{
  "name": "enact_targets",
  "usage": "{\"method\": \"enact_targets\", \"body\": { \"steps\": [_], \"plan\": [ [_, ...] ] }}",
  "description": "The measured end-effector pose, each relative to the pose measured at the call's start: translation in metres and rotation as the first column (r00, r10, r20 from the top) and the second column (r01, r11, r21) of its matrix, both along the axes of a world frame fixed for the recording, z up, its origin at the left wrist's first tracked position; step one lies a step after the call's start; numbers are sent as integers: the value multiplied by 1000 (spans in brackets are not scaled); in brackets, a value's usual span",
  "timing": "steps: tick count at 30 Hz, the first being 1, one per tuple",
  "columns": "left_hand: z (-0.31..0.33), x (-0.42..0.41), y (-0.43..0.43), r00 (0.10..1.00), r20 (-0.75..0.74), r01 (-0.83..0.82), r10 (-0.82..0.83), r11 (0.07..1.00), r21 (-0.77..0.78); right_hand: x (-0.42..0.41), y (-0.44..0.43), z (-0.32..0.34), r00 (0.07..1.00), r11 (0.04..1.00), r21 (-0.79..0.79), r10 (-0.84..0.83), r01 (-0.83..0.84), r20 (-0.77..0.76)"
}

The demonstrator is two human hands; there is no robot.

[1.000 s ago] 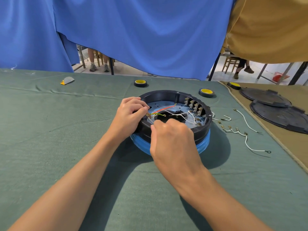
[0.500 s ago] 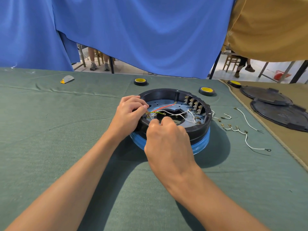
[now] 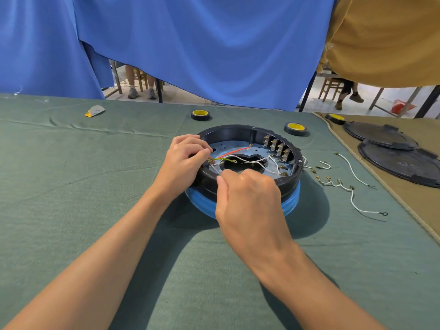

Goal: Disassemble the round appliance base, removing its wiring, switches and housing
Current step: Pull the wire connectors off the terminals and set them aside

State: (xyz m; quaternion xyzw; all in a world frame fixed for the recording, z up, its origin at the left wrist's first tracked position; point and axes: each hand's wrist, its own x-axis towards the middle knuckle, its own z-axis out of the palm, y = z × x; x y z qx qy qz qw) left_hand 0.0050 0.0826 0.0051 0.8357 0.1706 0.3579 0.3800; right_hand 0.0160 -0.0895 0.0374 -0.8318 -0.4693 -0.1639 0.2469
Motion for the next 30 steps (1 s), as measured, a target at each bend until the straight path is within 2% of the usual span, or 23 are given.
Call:
{"method": "enact_targets", "body": {
  "steps": [14, 22, 30],
  "plan": [
    [1, -1, 0, 999, -27, -20, 21, 1000, 13, -17, 12, 2, 997, 999, -29, -28, 30, 66],
    [-1, -1, 0, 1000, 11, 2, -2, 1000, 5, 6, -4, 5, 994, 995, 73, 74, -68, -86],
    [-1, -1, 0, 1000, 4, 0, 0, 1000, 10, 8, -4, 12, 992, 997, 46, 61, -57, -107]
  ]
}}
